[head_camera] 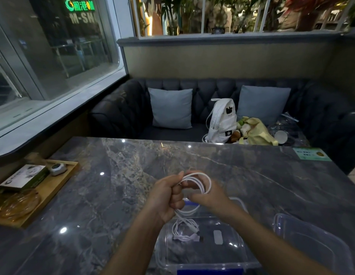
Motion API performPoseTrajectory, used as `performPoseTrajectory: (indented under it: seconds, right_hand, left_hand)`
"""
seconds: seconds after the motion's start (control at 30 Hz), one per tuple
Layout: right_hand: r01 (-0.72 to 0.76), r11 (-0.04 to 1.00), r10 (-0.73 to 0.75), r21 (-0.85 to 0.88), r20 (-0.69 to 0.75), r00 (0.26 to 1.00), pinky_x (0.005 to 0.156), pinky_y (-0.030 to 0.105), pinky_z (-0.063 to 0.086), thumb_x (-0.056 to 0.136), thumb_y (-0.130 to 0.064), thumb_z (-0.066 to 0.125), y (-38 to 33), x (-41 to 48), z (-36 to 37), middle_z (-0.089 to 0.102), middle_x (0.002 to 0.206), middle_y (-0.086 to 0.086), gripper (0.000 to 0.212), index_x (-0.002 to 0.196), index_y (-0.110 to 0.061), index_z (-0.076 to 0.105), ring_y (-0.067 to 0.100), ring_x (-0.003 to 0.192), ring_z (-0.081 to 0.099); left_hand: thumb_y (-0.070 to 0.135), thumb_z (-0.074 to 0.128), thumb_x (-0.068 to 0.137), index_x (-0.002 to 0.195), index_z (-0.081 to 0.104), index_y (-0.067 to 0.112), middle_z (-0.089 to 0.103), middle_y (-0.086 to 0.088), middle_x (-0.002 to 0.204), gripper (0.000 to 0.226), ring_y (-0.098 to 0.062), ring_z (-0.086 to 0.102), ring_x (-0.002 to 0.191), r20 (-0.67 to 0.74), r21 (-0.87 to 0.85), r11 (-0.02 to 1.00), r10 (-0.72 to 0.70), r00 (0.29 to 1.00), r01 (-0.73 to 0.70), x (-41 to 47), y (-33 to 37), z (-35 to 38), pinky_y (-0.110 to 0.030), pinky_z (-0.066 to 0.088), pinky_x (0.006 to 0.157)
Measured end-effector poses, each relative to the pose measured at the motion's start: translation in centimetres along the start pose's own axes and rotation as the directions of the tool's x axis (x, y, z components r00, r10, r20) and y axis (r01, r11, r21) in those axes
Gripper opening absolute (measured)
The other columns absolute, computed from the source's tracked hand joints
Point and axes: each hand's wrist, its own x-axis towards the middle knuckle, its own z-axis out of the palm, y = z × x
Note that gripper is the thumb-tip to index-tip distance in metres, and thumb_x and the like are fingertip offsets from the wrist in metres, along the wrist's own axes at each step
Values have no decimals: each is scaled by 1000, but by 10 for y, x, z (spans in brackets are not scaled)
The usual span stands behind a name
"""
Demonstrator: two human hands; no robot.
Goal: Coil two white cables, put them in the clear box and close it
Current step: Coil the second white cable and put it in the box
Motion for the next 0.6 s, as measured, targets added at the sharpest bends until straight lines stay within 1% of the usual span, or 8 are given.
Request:
performPoseTrajectory:
  seconds: [0.1, 0.2, 0.3, 0.37, 0.43, 0.5, 0.53, 0.6]
  right_hand:
    - [-3, 998, 2, 61, 12, 1000, 58, 18, 49, 70, -2, 63, -2, -3, 0, 65, 63, -7, 34, 94, -25, 60, 5, 59, 61]
    - [-32, 993, 24, 115, 70, 997, 43, 16, 37, 74, -16, 67, -4, -8, 0, 52, 47, -10, 20, 92, -24, 62, 4, 44, 46]
    - [-49, 989, 34, 141, 110, 993, 41, 9, 34, 79, -13, 68, -4, -11, -4, 49, 46, -11, 10, 86, -15, 61, -2, 40, 41]
    - [-64, 993, 55, 99, 89, 995, 40, 10, 31, 77, -15, 70, -3, -11, -6, 43, 47, -11, 9, 80, -10, 64, -1, 39, 36]
    - [-74, 996, 73, 39, 40, 997, 41, 10, 32, 75, -10, 71, 0, -11, -9, 44, 42, -12, 6, 74, -13, 66, -1, 38, 37]
    - [-80, 997, 79, -20, -41, 996, 46, 8, 39, 76, -4, 70, 2, -10, -14, 55, 43, -11, 12, 71, -14, 67, -3, 41, 47]
    - [-82, 996, 80, -26, -89, 993, 46, 6, 39, 77, -2, 68, 3, -9, -17, 59, 44, -12, 16, 69, -16, 67, -4, 42, 50]
    - [-88, 996, 84, -16, -158, 984, 42, 5, 37, 81, -2, 64, 3, -8, -23, 59, 43, -13, 22, 66, -18, 65, -5, 39, 50]
  left_hand:
    - [16, 42, 95, 57, 48, 10, 26, 8, 29, 39, -1, 19, 22, 14, -25, 1000, -3, 1000, 3, -1, 3, 3, -9, 17, 25]
    - [18, 42, 95, 60, 45, 11, 26, 9, 29, 36, -1, 19, 21, 29, -43, 999, -16, 999, 18, -2, 8, 1, -10, 17, 24]
    - [19, 42, 95, 61, 43, 11, 25, 9, 27, 35, -1, 19, 20, 0, -42, 999, -23, 1000, 23, -1, 12, -4, -10, 16, 23]
    - [20, 41, 96, 61, 43, 10, 25, 10, 26, 36, -1, 19, 19, -19, -67, 997, -28, 999, 27, -2, 15, -10, -10, 16, 23]
    - [20, 40, 96, 60, 43, 9, 24, 9, 25, 38, -1, 19, 18, -47, -102, 994, -35, 998, 30, -4, 21, -18, -9, 15, 22]
    - [19, 39, 96, 60, 43, 8, 24, 9, 25, 38, 0, 19, 18, -88, -123, 992, -28, 996, 17, -6, 28, -28, -9, 15, 22]
    - [19, 39, 96, 61, 42, 8, 24, 9, 25, 37, 0, 19, 18, -104, -123, 992, -24, 994, 11, -7, 31, -33, -8, 15, 22]
    - [18, 39, 96, 61, 41, 8, 24, 9, 25, 36, 0, 19, 18, -121, -113, 993, -27, 992, 13, -10, 32, -39, -9, 14, 22]
